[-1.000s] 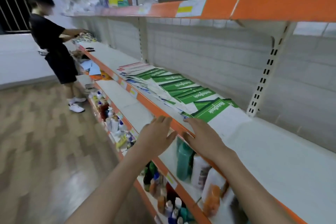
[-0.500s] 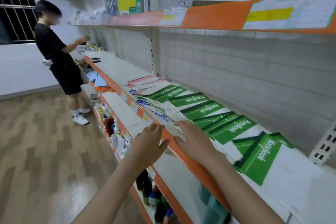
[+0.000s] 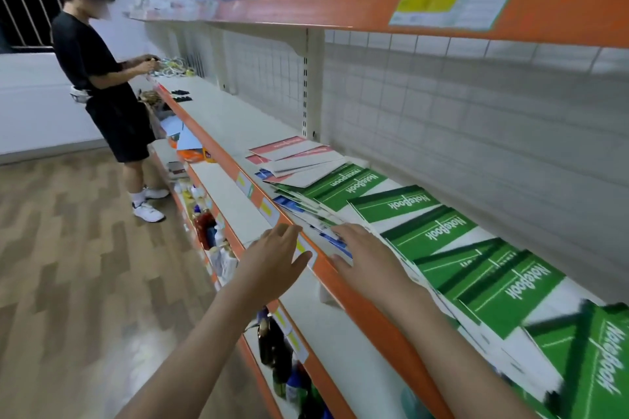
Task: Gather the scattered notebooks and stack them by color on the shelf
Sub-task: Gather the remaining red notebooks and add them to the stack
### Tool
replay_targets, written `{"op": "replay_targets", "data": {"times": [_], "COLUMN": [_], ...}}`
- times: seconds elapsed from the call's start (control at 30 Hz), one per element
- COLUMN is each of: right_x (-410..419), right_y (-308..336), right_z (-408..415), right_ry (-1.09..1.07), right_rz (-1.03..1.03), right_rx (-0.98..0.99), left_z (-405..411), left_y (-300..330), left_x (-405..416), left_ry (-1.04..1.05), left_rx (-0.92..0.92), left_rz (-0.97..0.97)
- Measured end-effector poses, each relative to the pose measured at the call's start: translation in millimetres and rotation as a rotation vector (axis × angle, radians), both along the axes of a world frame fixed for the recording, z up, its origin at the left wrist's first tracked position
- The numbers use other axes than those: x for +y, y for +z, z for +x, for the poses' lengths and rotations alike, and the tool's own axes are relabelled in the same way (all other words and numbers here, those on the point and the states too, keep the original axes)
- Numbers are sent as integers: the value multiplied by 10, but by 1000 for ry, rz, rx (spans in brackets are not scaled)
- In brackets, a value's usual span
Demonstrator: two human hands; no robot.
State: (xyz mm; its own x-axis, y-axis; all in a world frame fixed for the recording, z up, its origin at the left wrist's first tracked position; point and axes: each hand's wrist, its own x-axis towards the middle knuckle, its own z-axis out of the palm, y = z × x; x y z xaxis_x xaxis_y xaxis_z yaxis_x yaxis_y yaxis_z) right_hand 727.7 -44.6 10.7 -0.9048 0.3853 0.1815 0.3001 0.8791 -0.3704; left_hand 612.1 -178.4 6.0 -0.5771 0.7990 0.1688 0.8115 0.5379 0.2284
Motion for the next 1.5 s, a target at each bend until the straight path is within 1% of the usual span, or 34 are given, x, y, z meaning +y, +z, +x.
{"op": "replay_targets", "data": {"times": [0.23, 0.4, 0.6, 0.73, 1.03, 1.17, 1.3, 1.5], "right_x": [6, -19, -2, 34, 308, 500, 691, 912], "right_y": [70, 87, 65, 31, -9, -1, 22, 9], "right_z": [-893, -1667, -2349, -2618, -3232, -3540, -3852, -4147], "right_ry": [-97, -178, -294, -342, -429, -488, -513, -569], "right_rz": [28, 18, -5, -9, -30, -26, -66, -90], "right_rx": [32, 27, 43, 34, -37, -68, -52, -63], "left_z": [-1010, -1874, -2639, -2965, -3613, -3977, -4306, -4634], "left_y": [17, 136, 150, 70, -130, -81, 9, 115], "left_x": [108, 132, 205, 294, 641, 892, 1203, 1649], "left_ry": [-86, -123, -214, -266, -345, -364, -413, -472], "left_rx": [7, 17, 62, 45, -11, -6, -8, -22], "left_rz": [-11, -1, -25, -33, 26, 36, 1, 11]}}
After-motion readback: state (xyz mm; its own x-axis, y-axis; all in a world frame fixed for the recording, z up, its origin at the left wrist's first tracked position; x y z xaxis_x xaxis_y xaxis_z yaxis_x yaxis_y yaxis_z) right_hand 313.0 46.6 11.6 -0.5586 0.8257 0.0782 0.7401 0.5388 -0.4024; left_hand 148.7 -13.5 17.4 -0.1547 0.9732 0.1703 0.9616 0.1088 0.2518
